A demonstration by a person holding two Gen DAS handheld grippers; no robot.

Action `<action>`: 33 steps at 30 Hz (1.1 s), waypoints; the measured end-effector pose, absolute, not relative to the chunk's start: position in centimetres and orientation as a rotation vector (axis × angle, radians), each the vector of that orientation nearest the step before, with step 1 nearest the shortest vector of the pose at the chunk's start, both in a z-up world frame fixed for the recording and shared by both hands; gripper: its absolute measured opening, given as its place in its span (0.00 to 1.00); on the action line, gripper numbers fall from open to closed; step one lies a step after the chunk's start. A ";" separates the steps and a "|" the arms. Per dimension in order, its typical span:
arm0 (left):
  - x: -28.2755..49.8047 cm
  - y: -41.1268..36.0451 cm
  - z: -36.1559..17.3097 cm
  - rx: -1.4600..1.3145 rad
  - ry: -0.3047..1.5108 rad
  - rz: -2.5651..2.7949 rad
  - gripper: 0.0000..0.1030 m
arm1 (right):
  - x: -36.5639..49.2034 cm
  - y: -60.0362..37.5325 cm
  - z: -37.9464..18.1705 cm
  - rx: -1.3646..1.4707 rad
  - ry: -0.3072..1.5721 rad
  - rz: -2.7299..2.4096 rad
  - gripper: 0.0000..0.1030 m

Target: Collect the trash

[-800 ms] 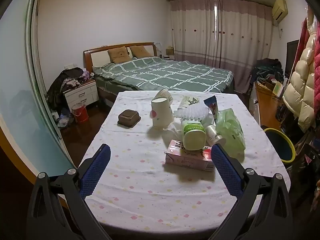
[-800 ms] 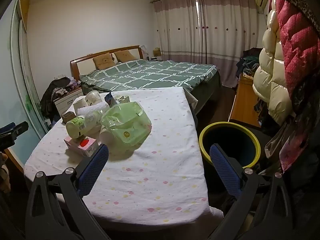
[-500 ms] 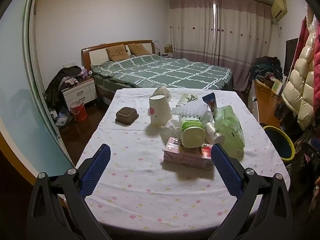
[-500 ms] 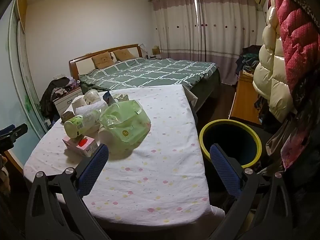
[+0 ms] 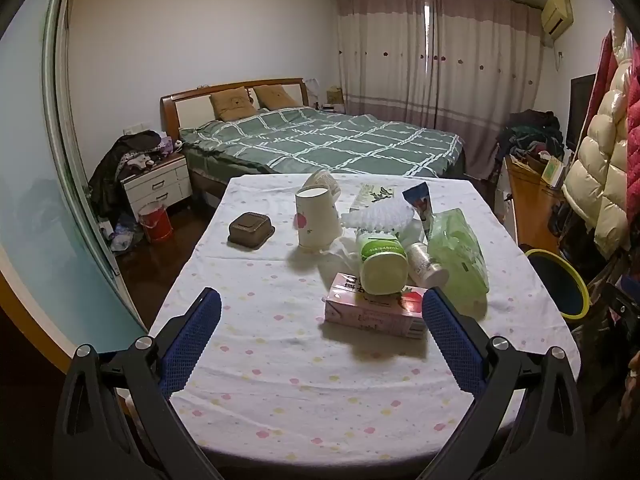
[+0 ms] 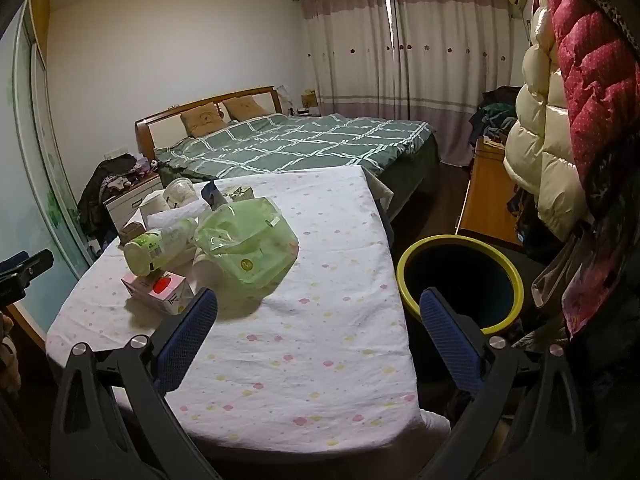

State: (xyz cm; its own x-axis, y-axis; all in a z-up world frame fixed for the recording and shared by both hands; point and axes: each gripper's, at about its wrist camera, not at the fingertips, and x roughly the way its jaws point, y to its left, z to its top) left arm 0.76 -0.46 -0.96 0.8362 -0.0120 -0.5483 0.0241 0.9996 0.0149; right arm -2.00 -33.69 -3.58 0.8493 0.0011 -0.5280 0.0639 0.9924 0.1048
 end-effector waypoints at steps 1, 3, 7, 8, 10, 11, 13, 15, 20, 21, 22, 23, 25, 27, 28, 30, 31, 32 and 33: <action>0.8 -0.6 -1.1 0.024 0.582 -0.020 0.96 | -2.0 -33.7 -3.7 0.120 0.556 -0.032 0.94; 0.9 -0.6 -1.0 0.024 0.585 -0.022 0.96 | -2.0 -33.7 -3.7 0.120 0.558 -0.033 0.94; 0.9 -0.5 -0.9 0.021 0.590 -0.024 0.96 | -2.0 -33.7 -3.7 0.123 0.562 -0.033 0.94; 0.9 -0.5 -1.0 0.022 0.589 -0.023 0.96 | -2.0 -33.7 -3.8 0.124 0.563 -0.033 0.94; 1.0 -0.5 -1.1 0.022 0.589 -0.023 0.96 | -2.1 -33.7 -3.9 0.126 0.564 -0.033 0.94; 1.0 -0.5 -1.1 0.022 0.588 -0.022 0.96 | -2.0 -33.7 -3.9 0.126 0.566 -0.034 0.94; 1.0 -0.5 -1.1 0.022 0.590 -0.023 0.96 | -1.8 -33.7 -4.0 0.127 0.570 -0.034 0.94; 1.0 -0.5 -1.1 0.022 0.590 -0.023 0.96 | -1.7 -33.8 -4.0 0.130 0.573 -0.033 0.94; 1.4 -0.7 -1.3 0.024 0.604 -0.031 0.96 | -1.6 -33.8 -4.1 0.131 0.577 -0.033 0.94; 1.5 -0.8 -1.4 0.024 0.605 -0.032 0.96 | -1.6 -33.9 -4.1 0.131 0.577 -0.033 0.94; 1.5 -0.8 -1.4 0.025 0.605 -0.032 0.96 | -1.6 -33.9 -4.1 0.132 0.576 -0.034 0.94; 1.5 -0.8 -1.4 0.025 0.605 -0.032 0.96 | -1.6 -33.9 -4.1 0.132 0.576 -0.034 0.94; 1.5 -0.8 -1.4 0.025 0.605 -0.031 0.96 | -1.6 -33.9 -4.2 0.134 0.576 -0.036 0.94; 1.5 -0.8 -1.4 0.023 0.605 -0.032 0.96 | -1.5 -34.0 -4.2 0.135 0.577 -0.036 0.94; 1.5 -0.8 -1.4 0.024 0.606 -0.031 0.96 | -1.5 -33.9 -4.3 0.135 0.577 -0.036 0.94; 1.6 -0.9 -1.5 0.024 0.608 -0.031 0.96 | -1.6 -34.0 -4.3 0.135 0.577 -0.036 0.94; 1.6 -0.9 -1.5 0.024 0.610 -0.033 0.96 | -1.6 -34.0 -4.3 0.135 0.577 -0.036 0.94; 1.6 -1.0 -1.6 0.025 0.611 -0.034 0.96 | -1.5 -34.0 -4.3 0.135 0.578 -0.036 0.94; 1.7 -0.9 -1.6 0.025 0.613 -0.035 0.96 | -1.5 -34.0 -4.3 0.136 0.578 -0.036 0.94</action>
State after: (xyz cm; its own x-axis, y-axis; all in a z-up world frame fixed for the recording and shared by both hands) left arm 1.65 -0.95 -1.62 0.8176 -0.0255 -0.5752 0.0406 0.9991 0.0133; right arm -1.51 -34.01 -4.27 0.8372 0.0043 -0.5468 0.0718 0.9905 0.1176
